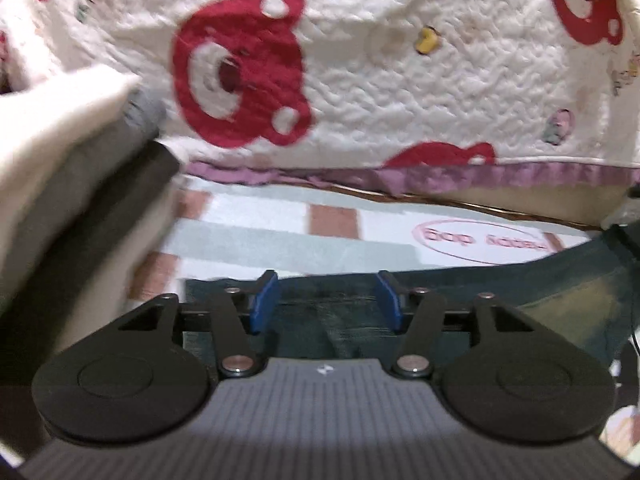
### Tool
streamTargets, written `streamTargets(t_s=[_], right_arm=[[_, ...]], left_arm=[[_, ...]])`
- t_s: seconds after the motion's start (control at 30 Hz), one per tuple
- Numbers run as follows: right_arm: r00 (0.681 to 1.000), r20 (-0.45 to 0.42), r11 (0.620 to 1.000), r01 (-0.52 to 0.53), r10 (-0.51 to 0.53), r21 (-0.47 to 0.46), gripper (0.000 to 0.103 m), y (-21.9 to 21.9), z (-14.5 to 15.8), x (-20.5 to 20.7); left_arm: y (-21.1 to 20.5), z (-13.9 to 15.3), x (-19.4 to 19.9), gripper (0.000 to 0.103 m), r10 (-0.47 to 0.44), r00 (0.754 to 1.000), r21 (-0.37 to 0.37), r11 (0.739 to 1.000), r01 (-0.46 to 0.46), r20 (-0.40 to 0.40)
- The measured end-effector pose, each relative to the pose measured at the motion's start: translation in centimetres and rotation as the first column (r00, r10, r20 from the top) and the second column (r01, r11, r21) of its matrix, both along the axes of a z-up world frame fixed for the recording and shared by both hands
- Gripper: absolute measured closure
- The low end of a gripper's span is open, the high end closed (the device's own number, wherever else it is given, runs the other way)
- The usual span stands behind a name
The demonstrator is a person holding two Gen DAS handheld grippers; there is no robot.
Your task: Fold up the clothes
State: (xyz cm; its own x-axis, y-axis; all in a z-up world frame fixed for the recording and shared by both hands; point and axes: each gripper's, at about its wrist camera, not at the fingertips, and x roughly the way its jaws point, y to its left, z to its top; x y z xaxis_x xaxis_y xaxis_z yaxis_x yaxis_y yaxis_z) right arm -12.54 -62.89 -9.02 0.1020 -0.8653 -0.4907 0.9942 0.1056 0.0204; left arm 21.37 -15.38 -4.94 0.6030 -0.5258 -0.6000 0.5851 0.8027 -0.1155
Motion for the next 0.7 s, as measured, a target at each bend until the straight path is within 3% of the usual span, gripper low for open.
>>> streamTargets(t_s=[0.1,0.17,0.23,0.33,0.43,0.5,0.63,0.67,0.7], right_arm=[[0.982,-0.132,0.990,-0.133,0.137,0.038,0.032,2.8,-2.2,2.4],[0.936,-0.221,0.961,-0.265,0.275,0.072,0.032,5.2,-3.8,3.8],[0.885,-0.249,0.919,-0.370,0.394,0.140,0.032,7.3,-5.3,4.4],[0.827,-0.212,0.849,-0.473,0.520,0.238,0.033,10.0,-7.2,4.2],[0.801,-0.209,0.820,-0.502,0.561,0.275,0.032,12.3,-8.0,3.6],[0.782,-0.200,0.802,-0.537,0.590,0.261,0.032,14.3,-7.4,3.6],[0.742,-0.065,0.734,-0.640,0.667,0.228,0.032,18.3,-4.9,3.8],[0.721,-0.026,0.708,-0.672,0.693,0.218,0.033,19.5,-4.3,3.9],[0.678,0.018,0.660,-0.722,0.735,0.209,0.033,20.9,-3.9,4.2]], left_arm=[[1.4,-0.5,-0.4,0.046,0.052,0.997,0.021,0.998,-0.051,-0.052],[2.3,-0.9,-0.7,0.046,0.087,0.993,0.036,0.996,-0.084,-0.086],[3.3,-1.3,-1.0,0.046,0.122,0.985,0.053,0.992,-0.117,-0.119],[4.6,-1.8,-1.4,0.046,0.175,0.970,0.080,0.983,-0.164,-0.168],[6.0,-2.4,-2.1,0.045,0.218,0.952,0.107,0.974,-0.199,-0.214],[6.1,-2.8,-4.1,0.044,0.198,0.950,0.114,0.978,-0.175,-0.242],[6.6,-3.0,-7.1,0.044,0.201,0.930,0.074,0.979,-0.188,-0.308],[6.8,-3.1,-7.7,0.042,0.194,0.926,0.060,0.981,-0.184,-0.324],[6.9,-3.3,-8.0,0.040,0.189,0.921,0.049,0.982,-0.183,-0.340]])
